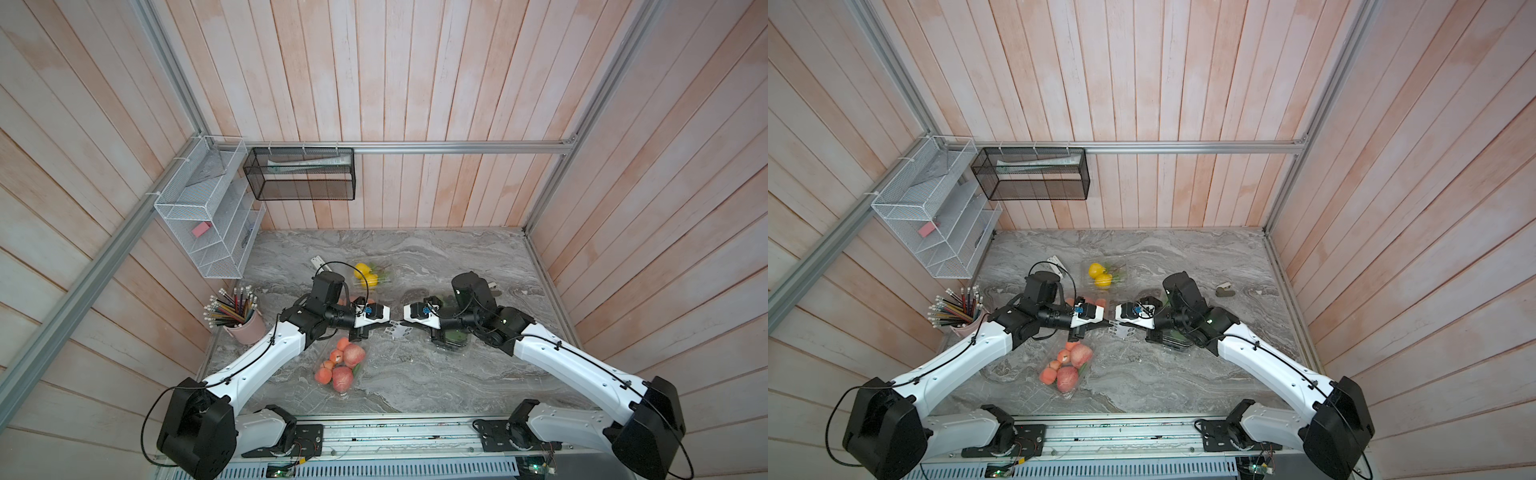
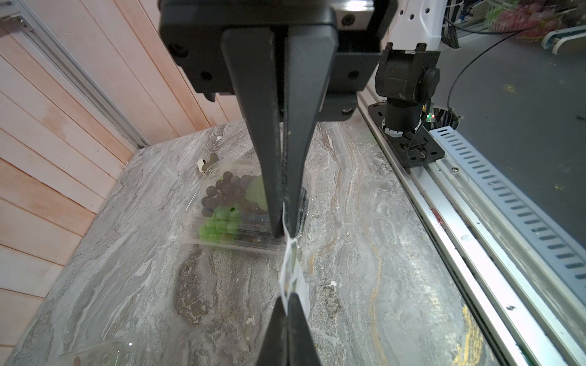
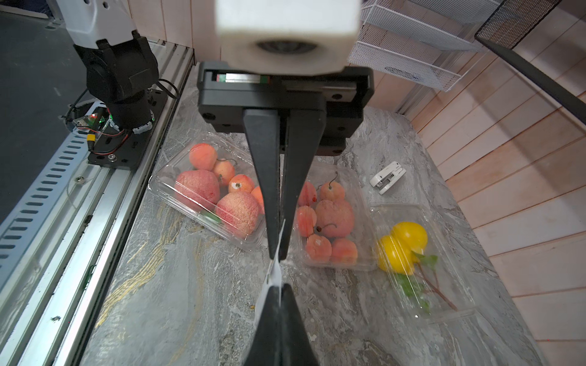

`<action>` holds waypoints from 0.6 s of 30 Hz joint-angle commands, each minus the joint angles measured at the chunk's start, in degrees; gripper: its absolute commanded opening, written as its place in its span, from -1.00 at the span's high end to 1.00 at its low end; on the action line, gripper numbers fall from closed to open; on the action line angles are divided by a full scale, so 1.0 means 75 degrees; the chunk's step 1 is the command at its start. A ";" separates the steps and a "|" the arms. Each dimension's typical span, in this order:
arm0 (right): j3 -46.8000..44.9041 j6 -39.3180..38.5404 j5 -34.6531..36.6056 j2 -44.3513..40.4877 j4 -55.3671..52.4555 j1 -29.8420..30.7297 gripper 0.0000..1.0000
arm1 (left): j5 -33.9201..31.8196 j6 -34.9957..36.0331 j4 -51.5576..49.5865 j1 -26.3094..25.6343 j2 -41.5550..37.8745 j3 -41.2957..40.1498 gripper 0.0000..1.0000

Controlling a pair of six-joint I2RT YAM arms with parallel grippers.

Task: Label fruit boxes
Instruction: Adjust the label sticker.

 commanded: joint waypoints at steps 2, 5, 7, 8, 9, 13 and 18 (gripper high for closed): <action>0.0038 -0.0036 -0.0255 -0.0094 0.0022 -0.0045 1.00 | 0.0174 -0.0020 0.0033 -0.0040 0.0054 -0.0119 1.00; 0.0009 -0.0058 -0.0411 -0.0023 0.0049 -0.0044 1.00 | 0.0234 -0.0015 0.0057 -0.0045 0.0053 -0.0111 1.00; -0.0002 -0.0060 -0.0422 0.0035 0.0082 -0.0045 1.00 | 0.0264 -0.0045 0.0072 -0.0039 0.0064 -0.0090 1.00; -0.0011 -0.0069 -0.0398 0.0045 0.0098 -0.0039 1.00 | 0.0274 -0.0045 0.0071 -0.0045 0.0075 -0.0084 1.00; -0.0026 -0.0069 -0.0354 0.0055 0.0147 -0.0039 1.00 | 0.0313 -0.0038 0.0081 -0.0047 0.0076 -0.0073 1.00; -0.0085 -0.0036 -0.0305 0.0116 0.0373 -0.0044 1.00 | 0.0345 -0.0044 0.0062 -0.0084 0.0075 -0.0061 1.00; -0.0099 -0.0027 -0.0333 0.0205 0.0446 -0.0041 1.00 | 0.0336 -0.0039 0.0071 -0.0097 0.0070 -0.0061 1.00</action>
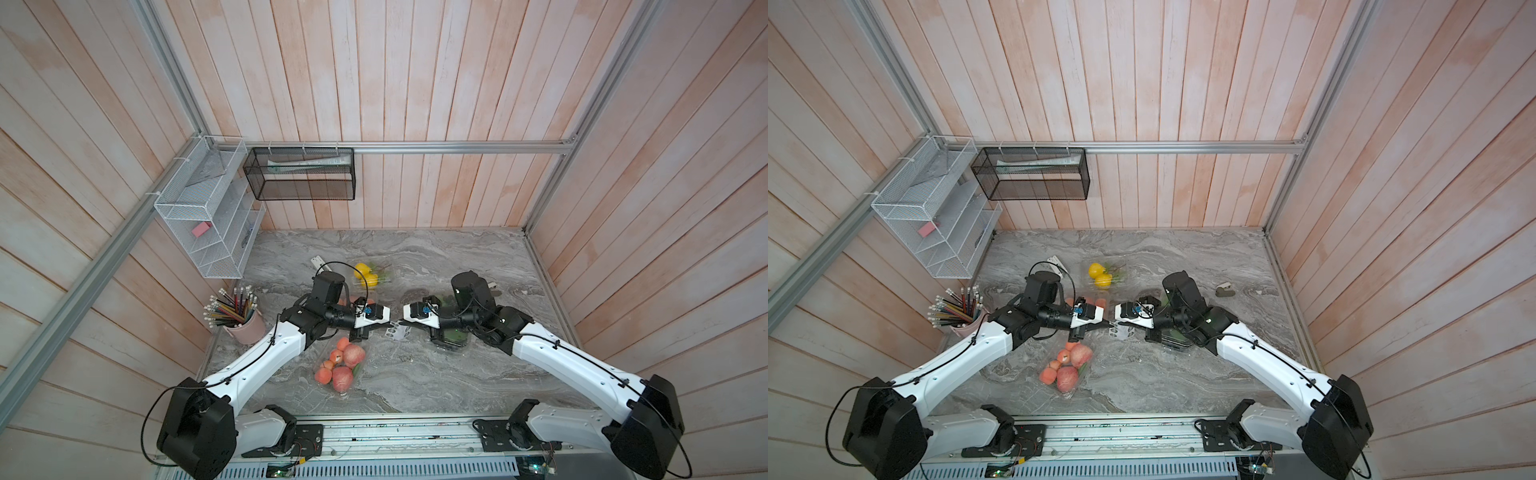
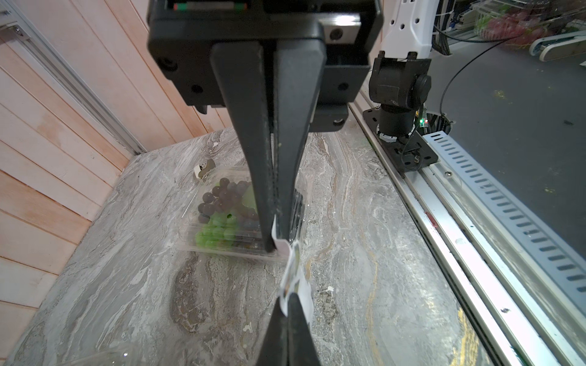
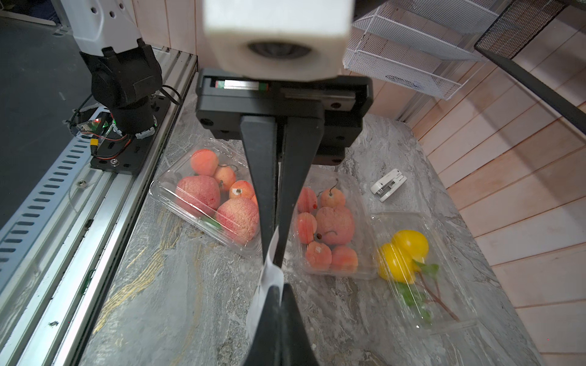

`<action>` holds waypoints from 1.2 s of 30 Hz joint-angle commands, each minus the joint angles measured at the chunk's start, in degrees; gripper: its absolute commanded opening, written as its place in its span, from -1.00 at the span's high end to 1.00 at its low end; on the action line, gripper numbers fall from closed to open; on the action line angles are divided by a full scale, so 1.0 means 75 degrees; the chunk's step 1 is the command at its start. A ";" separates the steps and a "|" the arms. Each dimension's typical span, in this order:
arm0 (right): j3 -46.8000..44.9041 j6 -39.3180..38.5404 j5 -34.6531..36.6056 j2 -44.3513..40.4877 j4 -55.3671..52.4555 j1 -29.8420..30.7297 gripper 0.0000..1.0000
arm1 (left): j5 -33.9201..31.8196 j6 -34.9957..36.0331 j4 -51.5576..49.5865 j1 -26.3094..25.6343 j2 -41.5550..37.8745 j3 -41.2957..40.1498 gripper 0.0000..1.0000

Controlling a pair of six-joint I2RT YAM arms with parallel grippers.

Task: Label fruit boxes
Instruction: Adjust the label sticker, then tear off the label from the label sticker.

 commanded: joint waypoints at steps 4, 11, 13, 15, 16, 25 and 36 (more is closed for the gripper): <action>-0.0131 0.0013 -0.0177 0.0100 0.0281 -0.0029 1.00 | 0.0141 -0.0039 0.0086 -0.0080 0.0061 -0.0072 1.00; -0.0360 0.0304 -0.0052 -0.0016 0.0710 -0.0032 0.87 | 0.0026 -0.0154 0.0227 -0.0075 0.0032 -0.0104 1.00; -0.0412 0.0342 0.0143 -0.0140 0.0697 -0.0039 0.72 | -0.0101 -0.0236 0.0320 -0.0080 -0.0018 -0.0161 1.00; -0.0490 0.0401 0.0410 -0.0316 0.0689 -0.0038 0.55 | -0.0271 -0.0453 0.0587 -0.0077 -0.0105 -0.0283 1.00; -0.0536 0.0540 0.0619 -0.0436 0.0715 -0.0048 0.42 | -0.0394 -0.0605 0.0752 -0.0080 -0.0146 -0.0361 1.00; -0.1417 0.1519 0.1824 -0.1987 0.1458 -0.0239 0.10 | -0.1001 -0.1744 0.1871 -0.0074 -0.0129 -0.0622 1.00; -0.1879 0.2377 0.0653 -0.1894 0.2276 -0.0181 0.33 | -0.0836 -0.1815 0.2209 -0.0077 -0.0126 -0.0699 1.00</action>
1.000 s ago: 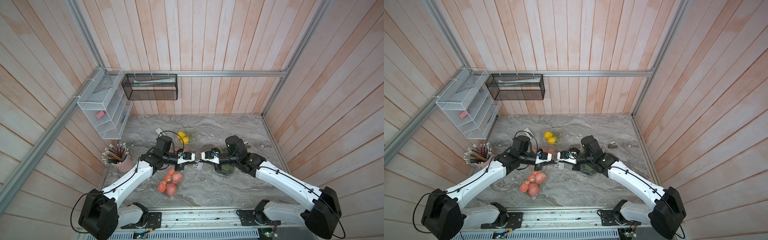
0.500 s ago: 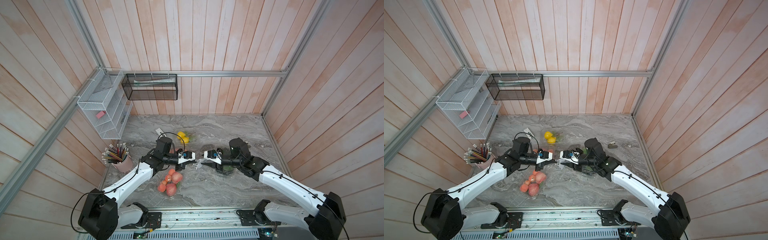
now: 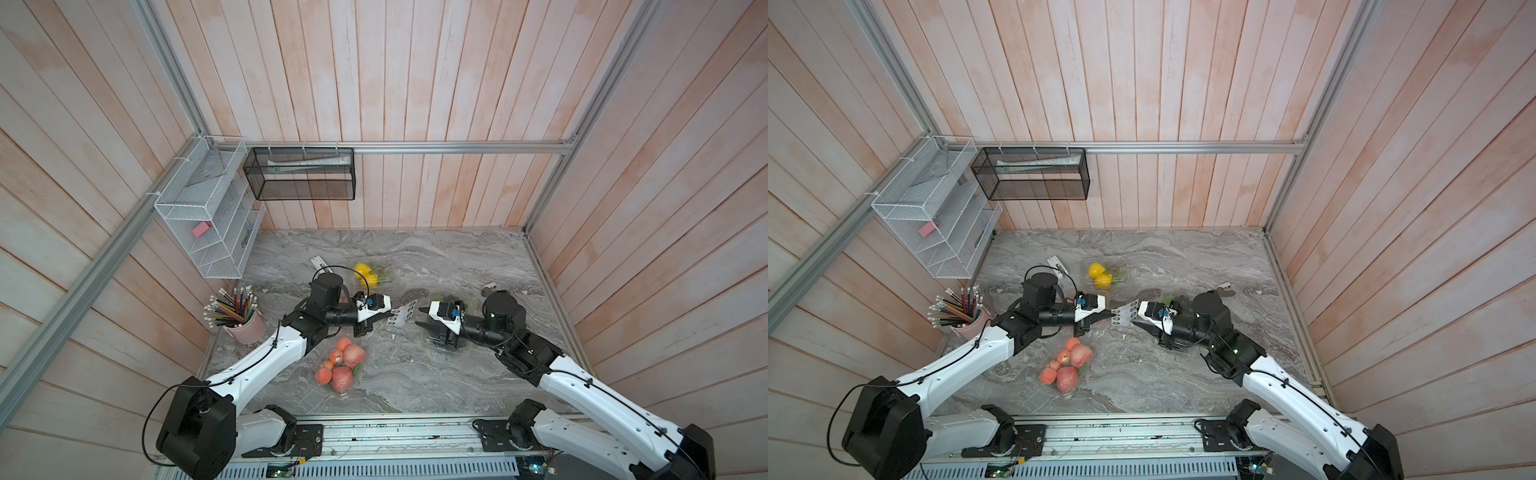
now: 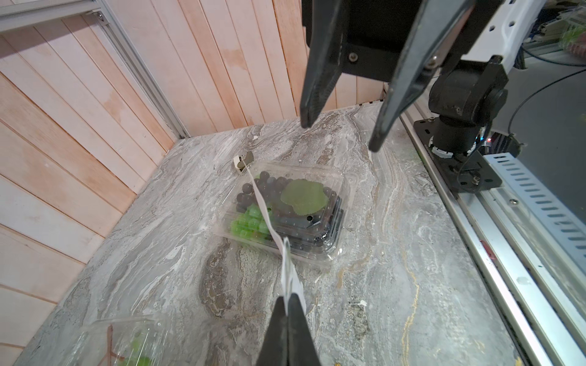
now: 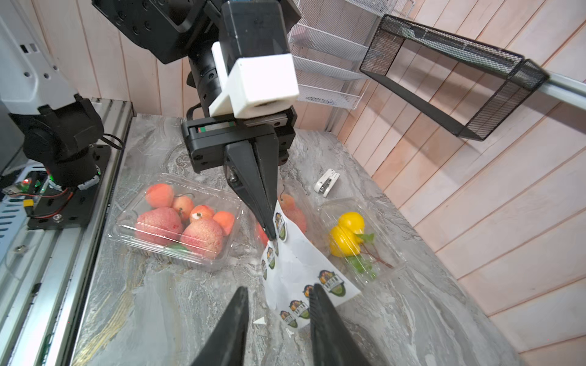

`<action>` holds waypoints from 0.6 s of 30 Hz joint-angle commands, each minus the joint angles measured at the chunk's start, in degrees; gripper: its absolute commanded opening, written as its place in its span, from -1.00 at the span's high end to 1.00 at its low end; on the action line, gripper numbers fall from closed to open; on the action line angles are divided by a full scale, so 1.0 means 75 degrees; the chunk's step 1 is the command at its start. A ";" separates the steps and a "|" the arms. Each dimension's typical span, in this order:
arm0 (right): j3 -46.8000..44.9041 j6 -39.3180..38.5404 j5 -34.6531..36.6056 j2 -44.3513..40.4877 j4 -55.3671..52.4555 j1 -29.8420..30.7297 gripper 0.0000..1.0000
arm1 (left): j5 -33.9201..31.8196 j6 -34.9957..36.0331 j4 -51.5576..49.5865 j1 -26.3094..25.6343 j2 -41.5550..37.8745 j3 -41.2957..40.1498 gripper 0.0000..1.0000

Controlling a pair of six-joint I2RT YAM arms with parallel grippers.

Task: Label fruit boxes
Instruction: Tear off the label from the label sticker.

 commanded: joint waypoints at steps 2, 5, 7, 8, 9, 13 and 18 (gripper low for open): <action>-0.0128 0.0449 -0.0542 0.0468 0.0863 0.0036 0.33 | 0.0145 0.0056 0.0139 -0.0033 -0.0097 -0.0144 1.00; -0.0109 0.0489 -0.0562 0.0811 0.1233 0.0047 0.31 | 0.0231 0.0326 -0.0045 -0.0031 -0.0104 -0.0122 1.00; -0.0053 0.0501 -0.0590 0.1023 0.1390 0.0053 0.30 | 0.0270 0.0426 -0.0118 -0.0025 -0.0119 -0.0122 1.00; -0.0026 0.0532 -0.0587 0.1105 0.1469 0.0053 0.30 | 0.0314 0.0474 -0.0142 -0.0033 -0.0121 -0.0122 1.00; -0.0005 0.0558 -0.0627 0.1193 0.1537 0.0048 0.29 | 0.0337 0.0513 -0.0157 -0.0033 -0.0124 -0.0122 1.00; 0.0053 0.0608 -0.0818 0.1420 0.1725 0.0047 0.29 | 0.0363 0.0656 -0.0243 -0.0050 -0.0076 -0.0099 1.00; 0.0082 0.0628 -0.1014 0.1530 0.1814 0.0059 0.30 | 0.0330 0.0734 -0.0292 -0.0066 -0.0044 -0.0066 1.00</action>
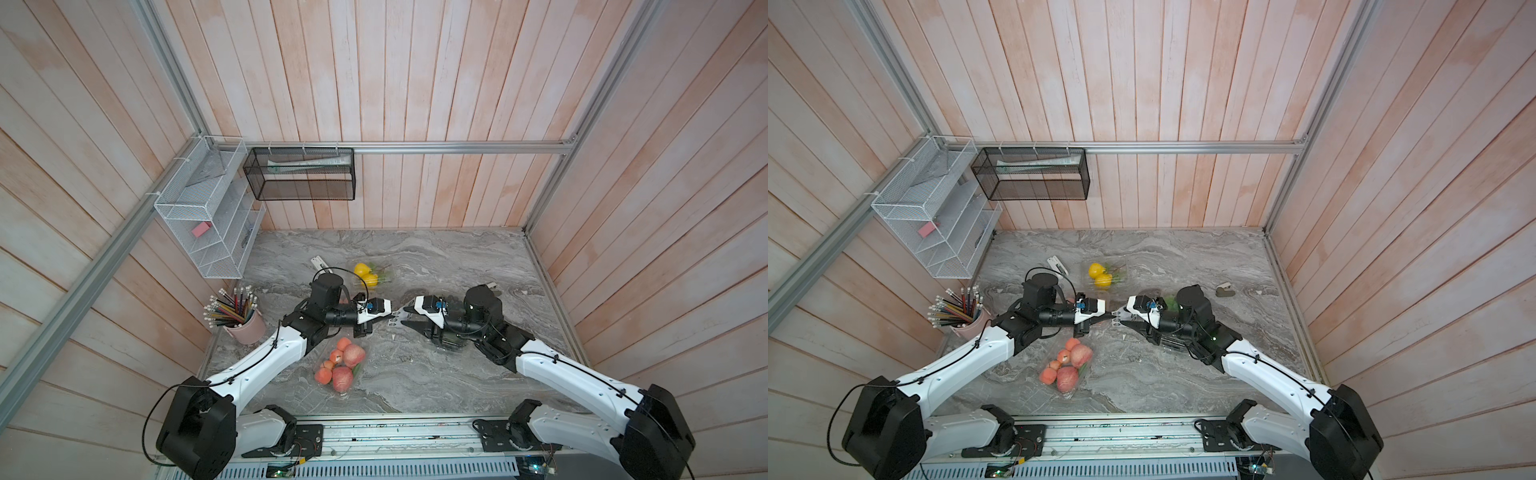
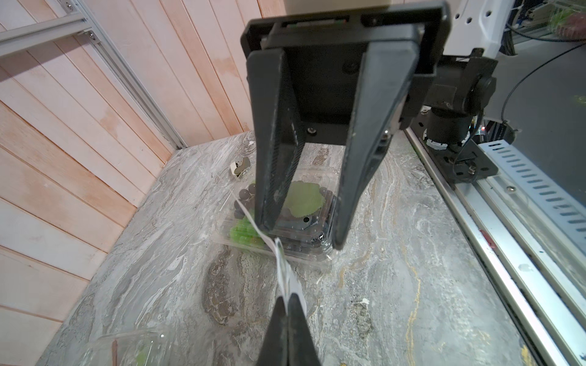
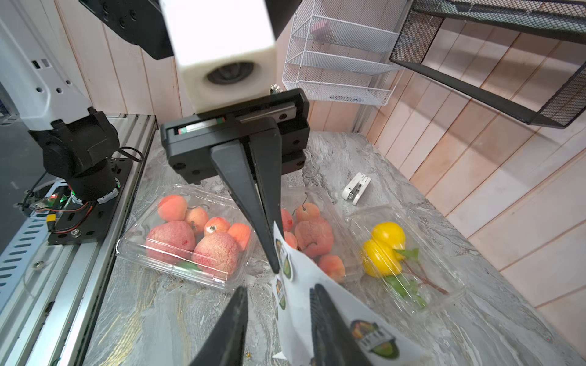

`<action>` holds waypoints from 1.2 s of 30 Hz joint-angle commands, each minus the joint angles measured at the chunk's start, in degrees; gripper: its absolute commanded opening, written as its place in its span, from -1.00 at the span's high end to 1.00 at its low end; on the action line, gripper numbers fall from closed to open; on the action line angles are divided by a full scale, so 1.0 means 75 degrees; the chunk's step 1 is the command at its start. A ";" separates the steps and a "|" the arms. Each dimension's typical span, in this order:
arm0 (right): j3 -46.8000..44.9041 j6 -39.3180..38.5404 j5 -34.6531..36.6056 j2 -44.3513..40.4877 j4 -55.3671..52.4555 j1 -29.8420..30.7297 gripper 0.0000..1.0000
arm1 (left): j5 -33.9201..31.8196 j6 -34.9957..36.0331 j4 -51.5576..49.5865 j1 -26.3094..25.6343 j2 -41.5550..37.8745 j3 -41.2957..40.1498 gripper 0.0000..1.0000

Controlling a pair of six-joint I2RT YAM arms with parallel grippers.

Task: Label fruit boxes
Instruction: Tear off the label from the label sticker.

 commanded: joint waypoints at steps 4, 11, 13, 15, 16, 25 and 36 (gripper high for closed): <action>0.0163 0.0165 -0.0430 0.0096 0.0299 0.0057 0.34 | 0.0109 0.0140 -0.0153 -0.0054 -0.0021 -0.0058 1.00; 0.0184 0.0170 -0.0491 0.0169 0.0210 0.0069 0.41 | 0.0095 0.0040 -0.0046 -0.0053 -0.0039 -0.0069 1.00; 0.0178 0.0170 -0.0451 0.0193 0.0217 0.0068 0.42 | 0.0103 0.0030 -0.0046 -0.0054 -0.0050 -0.0069 1.00; 0.0163 0.0172 -0.0440 0.0214 0.0234 0.0071 0.43 | 0.0090 0.0034 -0.0045 -0.0054 -0.0056 -0.0064 1.00; 0.0164 0.0179 -0.0440 0.0224 0.0234 0.0077 0.44 | 0.0102 0.0031 -0.0050 -0.0053 -0.0052 -0.0075 1.00; 0.0175 0.0152 -0.0350 0.0247 0.0302 0.0068 0.62 | 0.0099 0.0043 -0.0041 -0.0060 -0.0086 -0.0081 1.00; 0.0175 0.0157 -0.0532 0.0195 0.0219 0.0078 0.73 | -0.0083 -0.0396 0.0199 -0.0066 -0.0035 -0.0087 1.00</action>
